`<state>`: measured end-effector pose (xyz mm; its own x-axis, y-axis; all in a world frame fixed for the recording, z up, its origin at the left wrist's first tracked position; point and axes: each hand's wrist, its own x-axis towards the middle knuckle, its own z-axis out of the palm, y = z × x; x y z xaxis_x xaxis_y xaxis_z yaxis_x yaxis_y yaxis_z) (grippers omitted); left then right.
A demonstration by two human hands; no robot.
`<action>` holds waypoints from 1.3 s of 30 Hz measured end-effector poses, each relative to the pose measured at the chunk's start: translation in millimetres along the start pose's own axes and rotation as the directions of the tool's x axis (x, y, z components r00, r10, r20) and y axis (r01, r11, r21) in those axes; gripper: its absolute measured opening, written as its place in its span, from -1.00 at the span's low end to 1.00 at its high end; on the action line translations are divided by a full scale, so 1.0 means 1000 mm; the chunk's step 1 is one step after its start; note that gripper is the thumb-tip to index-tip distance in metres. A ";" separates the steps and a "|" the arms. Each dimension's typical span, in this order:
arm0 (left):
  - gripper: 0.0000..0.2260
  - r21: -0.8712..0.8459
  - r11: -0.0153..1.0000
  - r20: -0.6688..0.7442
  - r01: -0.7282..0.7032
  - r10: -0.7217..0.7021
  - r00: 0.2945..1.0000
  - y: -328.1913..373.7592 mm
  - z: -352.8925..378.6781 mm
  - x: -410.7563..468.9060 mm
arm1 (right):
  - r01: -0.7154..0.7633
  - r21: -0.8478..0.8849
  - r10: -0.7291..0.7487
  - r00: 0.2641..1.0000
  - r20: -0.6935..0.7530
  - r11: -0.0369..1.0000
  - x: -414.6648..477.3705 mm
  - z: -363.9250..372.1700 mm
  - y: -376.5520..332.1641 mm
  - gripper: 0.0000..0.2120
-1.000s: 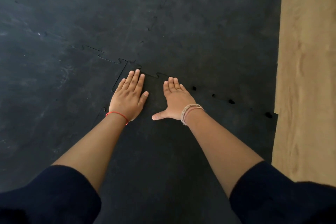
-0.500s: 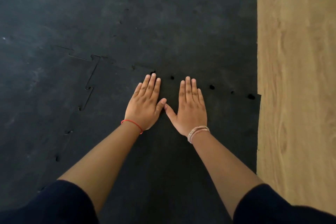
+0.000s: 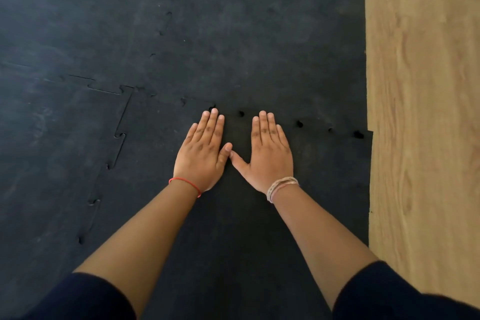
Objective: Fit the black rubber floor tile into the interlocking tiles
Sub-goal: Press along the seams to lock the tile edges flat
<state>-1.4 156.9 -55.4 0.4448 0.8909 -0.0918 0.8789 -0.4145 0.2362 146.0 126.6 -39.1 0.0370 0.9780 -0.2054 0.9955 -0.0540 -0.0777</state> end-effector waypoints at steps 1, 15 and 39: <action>-0.46 0.003 1.000 0.011 0.001 -0.002 1.000 0.000 -0.001 0.001 | 0.007 -0.039 -0.005 0.999 0.036 0.999 0.002 -0.005 0.000 -0.17; -0.39 -0.029 0.999 0.036 0.038 -0.037 0.999 -0.009 -0.014 0.000 | -0.116 -0.040 0.121 0.983 0.135 0.992 -0.048 -0.012 0.068 -0.07; -0.37 -0.035 0.998 -0.032 -0.056 0.054 0.998 0.029 0.002 0.007 | -0.386 0.036 0.387 0.920 -0.059 0.922 -0.081 0.011 0.101 -0.06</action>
<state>27.8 151.0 -51.3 0.4862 0.8725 -0.0475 0.8463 -0.4567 0.2742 242.7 39.9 -41.5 0.4247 0.8908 -0.1614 0.9003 -0.4343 -0.0278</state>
